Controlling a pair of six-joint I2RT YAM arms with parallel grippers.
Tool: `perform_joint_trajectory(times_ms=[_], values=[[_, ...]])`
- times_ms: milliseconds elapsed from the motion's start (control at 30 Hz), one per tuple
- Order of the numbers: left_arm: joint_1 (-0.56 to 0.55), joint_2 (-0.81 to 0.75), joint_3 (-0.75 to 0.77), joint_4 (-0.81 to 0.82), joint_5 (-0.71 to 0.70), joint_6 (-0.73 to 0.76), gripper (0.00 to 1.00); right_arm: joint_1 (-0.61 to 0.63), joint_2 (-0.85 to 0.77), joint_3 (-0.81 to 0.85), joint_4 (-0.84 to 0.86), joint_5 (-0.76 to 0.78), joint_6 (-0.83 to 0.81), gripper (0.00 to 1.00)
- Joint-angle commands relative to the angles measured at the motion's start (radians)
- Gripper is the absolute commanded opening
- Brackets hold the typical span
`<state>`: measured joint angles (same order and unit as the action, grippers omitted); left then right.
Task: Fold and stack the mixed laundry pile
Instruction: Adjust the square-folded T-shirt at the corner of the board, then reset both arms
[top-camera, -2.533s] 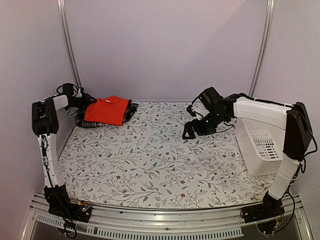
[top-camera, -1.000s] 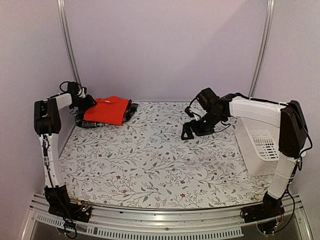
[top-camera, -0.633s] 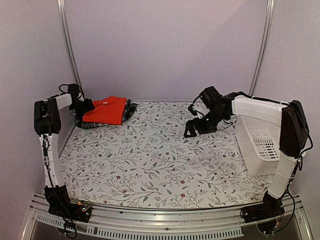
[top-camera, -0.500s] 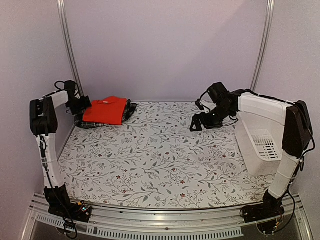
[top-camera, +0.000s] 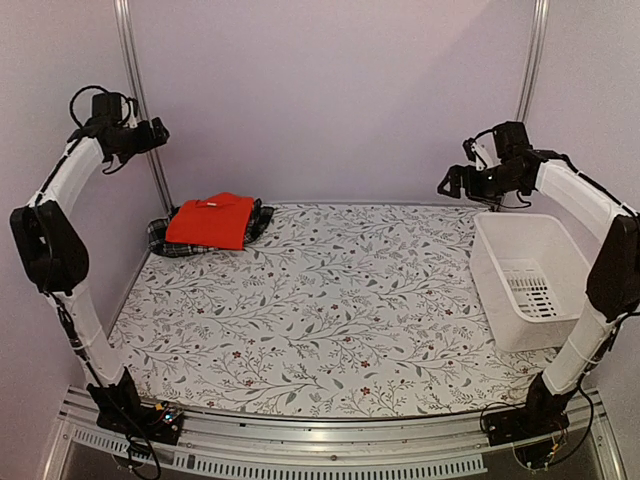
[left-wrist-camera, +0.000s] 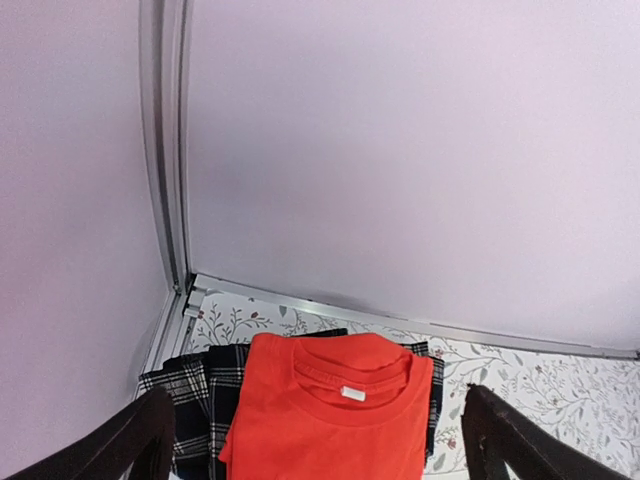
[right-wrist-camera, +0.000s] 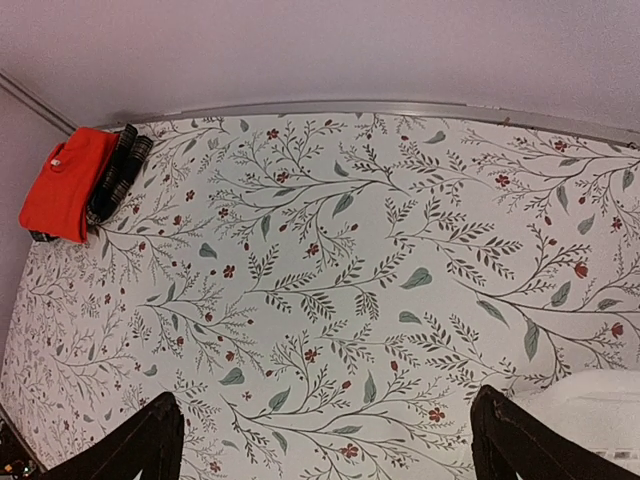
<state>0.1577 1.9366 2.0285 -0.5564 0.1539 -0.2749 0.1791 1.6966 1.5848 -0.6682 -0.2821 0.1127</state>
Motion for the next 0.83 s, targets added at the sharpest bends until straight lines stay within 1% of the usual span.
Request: perform_joint_trajectory(times_ms=[0,100,200,267,333,467,500,567,633,800], values=[[-0.142,-0.110,-0.060,-0.109,-0.055,0.062,1.00,-0.042,-0.059,0.036,0.041,-0.103,0.012,0.99],[-0.249,-0.194,-0.164,-0.108,-0.078,0.052,1.00,-0.043,-0.068,-0.001,0.069,-0.225,0.020,0.99],[-0.358,-0.280,-0.311,-0.088,-0.112,0.019,1.00,-0.022,-0.084,-0.106,0.122,-0.361,0.042,0.99],[-0.444,-0.338,-0.428,-0.054,-0.139,-0.010,1.00,0.029,-0.100,-0.170,0.142,-0.366,0.054,0.99],[-0.504,-0.405,-0.570,0.003,-0.133,-0.057,1.00,0.093,-0.116,-0.239,0.166,-0.368,0.053,0.99],[-0.573,-0.521,-0.838,0.114,-0.100,-0.167,1.00,0.193,-0.158,-0.390,0.261,-0.373,0.106,0.99],[-0.584,-0.537,-0.882,0.128,-0.101,-0.191,1.00,0.210,-0.164,-0.423,0.282,-0.374,0.118,0.99],[-0.604,-0.558,-0.952,0.155,-0.098,-0.220,1.00,0.233,-0.173,-0.475,0.321,-0.384,0.147,0.99],[-0.615,-0.564,-0.989,0.156,-0.105,-0.236,1.00,0.250,-0.175,-0.505,0.344,-0.386,0.167,0.99],[-0.627,-0.577,-0.998,0.151,-0.149,-0.240,1.00,0.256,-0.159,-0.487,0.334,-0.372,0.156,0.99]])
